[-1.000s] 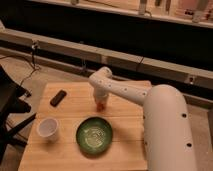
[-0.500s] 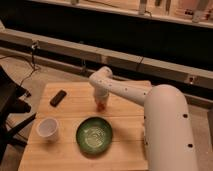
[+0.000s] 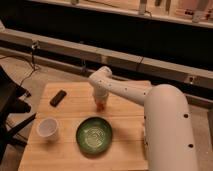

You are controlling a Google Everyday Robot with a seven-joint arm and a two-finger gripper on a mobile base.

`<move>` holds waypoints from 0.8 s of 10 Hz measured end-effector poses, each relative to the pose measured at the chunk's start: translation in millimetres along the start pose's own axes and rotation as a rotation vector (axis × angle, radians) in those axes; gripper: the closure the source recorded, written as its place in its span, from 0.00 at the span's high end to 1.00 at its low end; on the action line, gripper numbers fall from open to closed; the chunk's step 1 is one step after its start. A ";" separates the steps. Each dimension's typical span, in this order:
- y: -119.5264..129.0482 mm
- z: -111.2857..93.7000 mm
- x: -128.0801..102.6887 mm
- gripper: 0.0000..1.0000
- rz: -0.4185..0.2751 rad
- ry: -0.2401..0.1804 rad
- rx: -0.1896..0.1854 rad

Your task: Drag the pepper across the table

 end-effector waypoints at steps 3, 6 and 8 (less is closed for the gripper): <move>-1.7 -1.5 -2.7 0.14 -0.002 -0.002 0.000; -2.4 -2.8 -5.7 0.14 -0.002 -0.005 0.001; -2.6 -3.5 -7.4 0.14 -0.002 -0.007 0.000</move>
